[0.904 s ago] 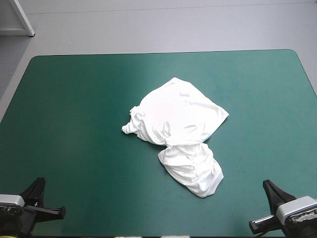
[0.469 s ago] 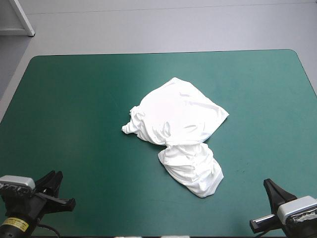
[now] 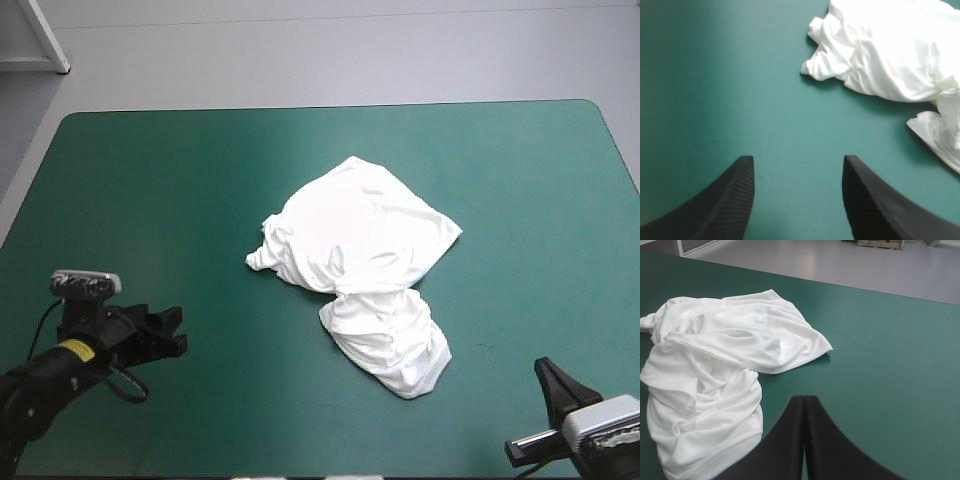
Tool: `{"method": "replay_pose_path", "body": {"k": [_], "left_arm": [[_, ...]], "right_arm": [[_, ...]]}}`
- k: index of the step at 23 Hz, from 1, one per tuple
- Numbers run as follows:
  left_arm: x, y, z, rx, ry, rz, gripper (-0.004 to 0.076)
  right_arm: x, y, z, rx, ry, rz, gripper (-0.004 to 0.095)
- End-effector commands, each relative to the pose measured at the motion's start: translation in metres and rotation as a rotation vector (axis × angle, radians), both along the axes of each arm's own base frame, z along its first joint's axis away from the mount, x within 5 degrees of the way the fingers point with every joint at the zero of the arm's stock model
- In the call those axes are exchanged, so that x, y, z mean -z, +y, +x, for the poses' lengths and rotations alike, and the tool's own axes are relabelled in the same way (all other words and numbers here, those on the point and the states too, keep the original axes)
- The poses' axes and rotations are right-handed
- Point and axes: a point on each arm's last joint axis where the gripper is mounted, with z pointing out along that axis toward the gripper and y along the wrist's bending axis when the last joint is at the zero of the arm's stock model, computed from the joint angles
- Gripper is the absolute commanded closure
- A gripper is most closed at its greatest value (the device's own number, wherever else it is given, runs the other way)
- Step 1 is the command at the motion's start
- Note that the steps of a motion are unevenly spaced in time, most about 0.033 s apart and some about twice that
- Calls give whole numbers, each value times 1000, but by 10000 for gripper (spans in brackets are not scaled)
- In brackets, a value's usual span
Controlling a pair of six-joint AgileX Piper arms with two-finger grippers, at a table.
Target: Fold the cloth
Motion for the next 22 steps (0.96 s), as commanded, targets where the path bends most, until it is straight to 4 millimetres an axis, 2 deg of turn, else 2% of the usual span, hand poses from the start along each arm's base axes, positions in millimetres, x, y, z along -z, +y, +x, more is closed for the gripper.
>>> {"method": "replay_pose_path", "body": {"k": [1,5,8,11,16,22], "left_arm": [[-25,-11,32,61,-11,-29,325],[-38,-22,84,134,87,16,323],[-30,-31,116,184,179,26,304],[-7,-41,148,229,265,-13,281],[24,-52,174,310,305,-38,281],[54,-76,191,445,258,97,281]], "right_arm": [[-13,-2,-3,21,-114,18,826],[-13,-2,-3,21,-114,18,625],[-13,-2,-3,21,-114,18,600],[-13,-1,-3,20,-113,24,600],[-13,-2,-3,21,-112,23,600],[-13,-2,-3,21,-112,23,600]]}}
